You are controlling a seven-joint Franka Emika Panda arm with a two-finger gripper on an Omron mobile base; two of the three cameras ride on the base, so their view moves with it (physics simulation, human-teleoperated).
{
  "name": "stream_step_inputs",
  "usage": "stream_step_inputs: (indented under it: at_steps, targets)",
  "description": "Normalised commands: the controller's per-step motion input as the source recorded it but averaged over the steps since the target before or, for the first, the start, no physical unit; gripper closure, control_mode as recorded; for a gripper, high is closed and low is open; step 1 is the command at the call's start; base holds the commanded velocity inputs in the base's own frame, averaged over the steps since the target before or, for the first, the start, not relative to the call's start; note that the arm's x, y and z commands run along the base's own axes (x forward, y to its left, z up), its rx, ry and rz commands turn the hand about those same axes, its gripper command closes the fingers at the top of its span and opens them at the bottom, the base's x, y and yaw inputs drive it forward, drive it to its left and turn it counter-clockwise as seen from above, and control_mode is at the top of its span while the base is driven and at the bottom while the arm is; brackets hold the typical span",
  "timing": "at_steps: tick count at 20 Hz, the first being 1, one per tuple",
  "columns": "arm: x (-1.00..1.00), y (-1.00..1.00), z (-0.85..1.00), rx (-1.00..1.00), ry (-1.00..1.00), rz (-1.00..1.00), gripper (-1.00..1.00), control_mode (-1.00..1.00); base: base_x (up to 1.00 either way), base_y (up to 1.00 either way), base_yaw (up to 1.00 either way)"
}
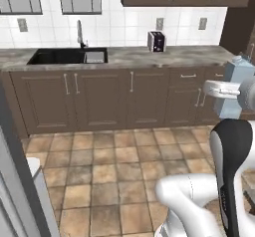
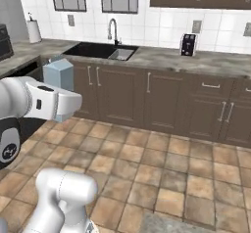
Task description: Take a sugar cube from the saucer and place it inside the coffee. Then, grab milk from the fridge and place it next to the coffee on the counter to sweeten the coffee.
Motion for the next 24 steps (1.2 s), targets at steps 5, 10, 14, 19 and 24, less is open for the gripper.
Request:
stream_step_inputs:
  at_steps: [5,10,14,19,24]
  targets:
    - [0.0,0.0,0.0,0.0,0.0,0.0,1.0,1.0,1.0,0.0,0.04]
    - [0.0,0.0,0.0,0.0,0.0,0.0,1.0,1.0,1.0,0.05,0.36]
    - [0.0,0.0,0.0,0.0,0.0,0.0,1.0,1.0,1.0,0.12,0.51]
    - [0.0,0.0,0.0,0.0,0.0,0.0,1.0,1.0,1.0,0.08,0.58]
    - [0.0,0.0,0.0,0.0,0.0,0.0,1.0,1.0,1.0,0.12,0.62]
